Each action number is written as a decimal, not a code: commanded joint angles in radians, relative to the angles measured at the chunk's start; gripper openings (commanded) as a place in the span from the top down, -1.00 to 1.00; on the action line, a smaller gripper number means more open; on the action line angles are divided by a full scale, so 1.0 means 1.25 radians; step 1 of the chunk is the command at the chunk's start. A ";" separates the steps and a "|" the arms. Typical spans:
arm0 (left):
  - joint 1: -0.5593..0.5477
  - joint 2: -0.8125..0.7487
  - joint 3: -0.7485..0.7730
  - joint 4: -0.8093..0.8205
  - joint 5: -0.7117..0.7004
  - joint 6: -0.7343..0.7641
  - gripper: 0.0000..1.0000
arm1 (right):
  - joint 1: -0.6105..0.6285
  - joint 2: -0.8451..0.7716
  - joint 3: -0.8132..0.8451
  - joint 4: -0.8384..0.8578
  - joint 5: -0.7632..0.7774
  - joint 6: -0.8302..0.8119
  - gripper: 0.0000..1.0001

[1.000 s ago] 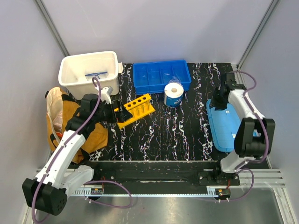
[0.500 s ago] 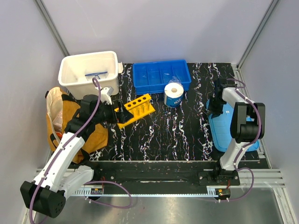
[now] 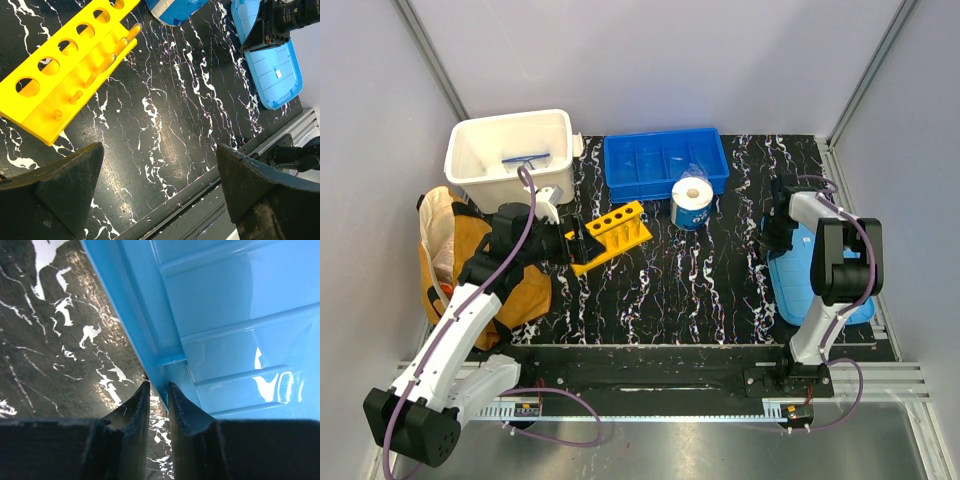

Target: Organize the chemistry lab equipment

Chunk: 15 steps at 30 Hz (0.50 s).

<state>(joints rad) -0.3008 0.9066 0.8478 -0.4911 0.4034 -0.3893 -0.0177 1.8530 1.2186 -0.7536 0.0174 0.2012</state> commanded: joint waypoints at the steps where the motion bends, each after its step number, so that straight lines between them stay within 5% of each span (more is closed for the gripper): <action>1: -0.002 -0.013 0.004 0.038 -0.016 0.013 -0.98 | 0.046 0.023 -0.003 0.015 0.056 0.021 0.52; 9: -0.004 -0.021 -0.001 0.038 -0.023 0.016 -0.98 | 0.060 -0.027 -0.013 0.040 0.101 0.016 1.00; 15: -0.005 -0.022 0.000 0.036 -0.054 0.013 -0.98 | 0.066 -0.146 -0.014 0.033 0.089 0.006 1.00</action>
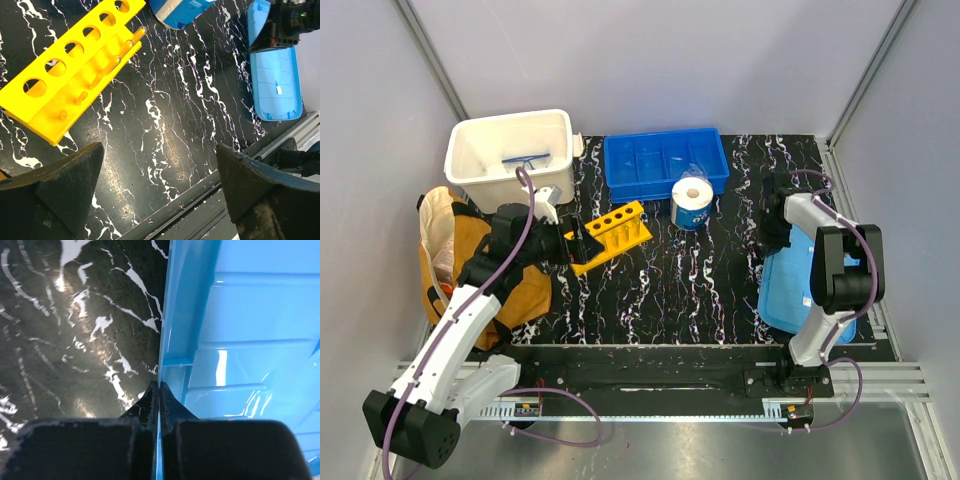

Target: Organize the chemistry lab equipment

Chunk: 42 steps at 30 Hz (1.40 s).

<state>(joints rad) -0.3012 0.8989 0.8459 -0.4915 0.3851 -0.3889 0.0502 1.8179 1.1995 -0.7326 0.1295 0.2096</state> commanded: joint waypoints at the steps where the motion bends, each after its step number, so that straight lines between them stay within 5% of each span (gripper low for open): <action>1: -0.004 -0.011 0.007 0.025 -0.048 0.012 -0.98 | 0.013 -0.143 -0.006 0.019 -0.007 0.000 1.00; 11: -0.036 0.005 0.034 0.026 0.008 -0.040 -0.89 | 0.013 -0.465 -0.086 0.066 -0.144 0.133 1.00; 18: -0.212 0.044 0.100 0.097 -0.085 -0.072 -0.89 | 0.018 -0.650 -0.135 0.161 -0.237 0.323 1.00; 28: -0.471 0.270 0.334 0.185 -0.128 0.026 -0.88 | 0.030 -0.767 -0.175 0.295 -0.419 0.508 1.00; 42: -0.587 0.465 0.500 0.161 -0.160 0.085 -0.86 | 0.029 -0.882 -0.175 0.310 -0.444 0.571 1.00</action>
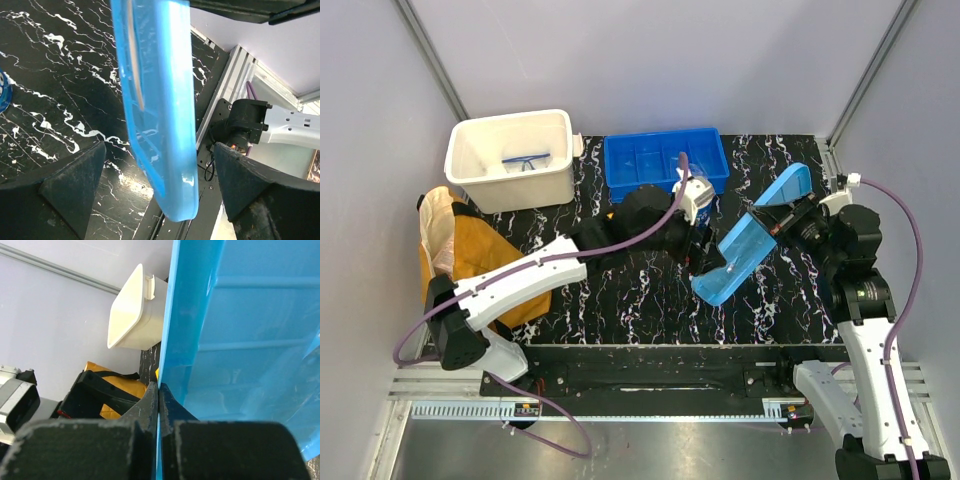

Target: Organize the chemistry lab equipment

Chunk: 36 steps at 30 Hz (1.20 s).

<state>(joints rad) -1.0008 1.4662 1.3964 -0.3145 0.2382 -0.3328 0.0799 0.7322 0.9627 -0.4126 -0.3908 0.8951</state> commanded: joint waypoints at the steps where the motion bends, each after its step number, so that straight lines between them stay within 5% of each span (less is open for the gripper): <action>1: -0.035 0.017 0.065 0.020 -0.046 0.047 -0.85 | 0.005 -0.016 0.016 0.054 -0.031 0.024 1.00; 10: -0.076 0.070 0.098 -0.011 -0.125 0.091 -0.44 | 0.004 -0.042 0.010 0.058 -0.049 0.045 1.00; 19: -0.104 0.092 0.139 -0.072 -0.280 0.150 0.70 | 0.004 -0.059 0.028 0.059 -0.084 0.057 1.00; 21: -0.104 0.086 0.151 -0.091 -0.330 0.169 0.98 | 0.005 -0.056 0.040 0.048 -0.087 0.047 0.81; 24: -0.104 0.065 0.160 -0.115 -0.444 0.211 1.00 | 0.005 -0.045 0.074 0.020 -0.098 0.024 0.55; 30: -0.104 -0.029 0.116 -0.052 -0.698 0.340 1.00 | 0.005 -0.014 0.161 -0.011 -0.141 0.002 -0.27; 33: -0.104 -0.089 0.018 0.105 -0.821 0.485 1.00 | 0.005 0.013 0.198 -0.012 -0.173 -0.002 -0.47; 36: -0.104 -0.136 -0.121 0.404 -0.920 0.726 1.00 | 0.005 0.052 0.238 -0.017 -0.188 -0.010 -0.50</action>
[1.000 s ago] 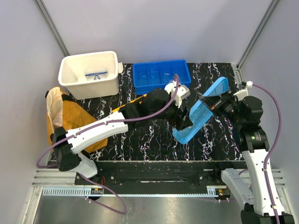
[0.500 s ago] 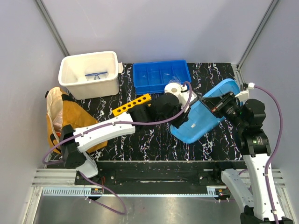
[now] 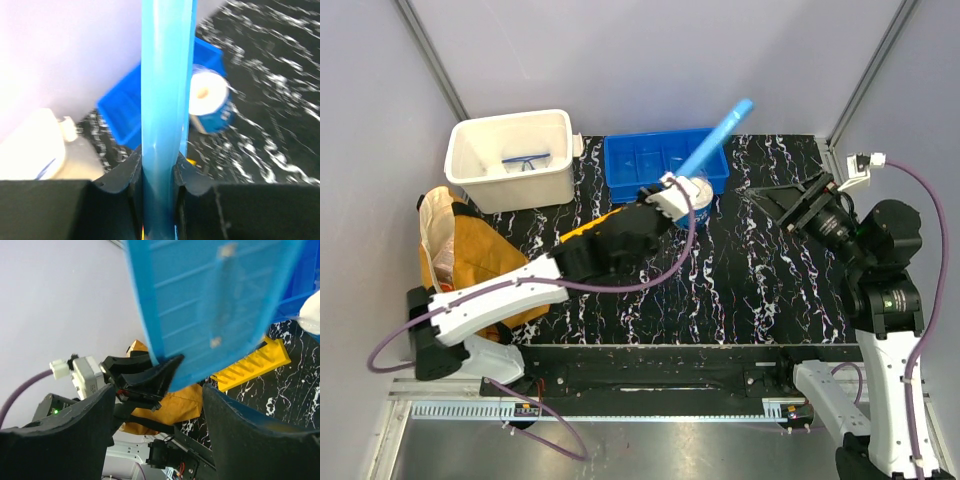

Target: Organize the chemistry lab equipment

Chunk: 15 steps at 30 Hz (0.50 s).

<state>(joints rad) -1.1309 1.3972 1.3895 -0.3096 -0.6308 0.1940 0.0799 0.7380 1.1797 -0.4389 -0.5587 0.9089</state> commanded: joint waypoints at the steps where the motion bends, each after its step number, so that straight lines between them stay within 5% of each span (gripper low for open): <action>1: 0.000 -0.087 -0.170 0.482 -0.241 0.396 1.00 | 0.005 0.062 0.084 -0.001 -0.054 -0.028 -0.53; 6: 0.004 -0.048 -0.273 0.748 -0.289 0.754 1.00 | 0.005 0.156 0.180 -0.013 -0.064 -0.064 -0.60; 15: 0.017 0.005 -0.406 1.017 -0.264 0.991 1.00 | 0.005 0.398 0.373 -0.157 -0.081 -0.166 -0.66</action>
<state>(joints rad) -1.1191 1.3952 0.9108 0.6476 -0.9367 1.2316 0.0807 1.1511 1.5574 -0.5259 -0.6422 0.7864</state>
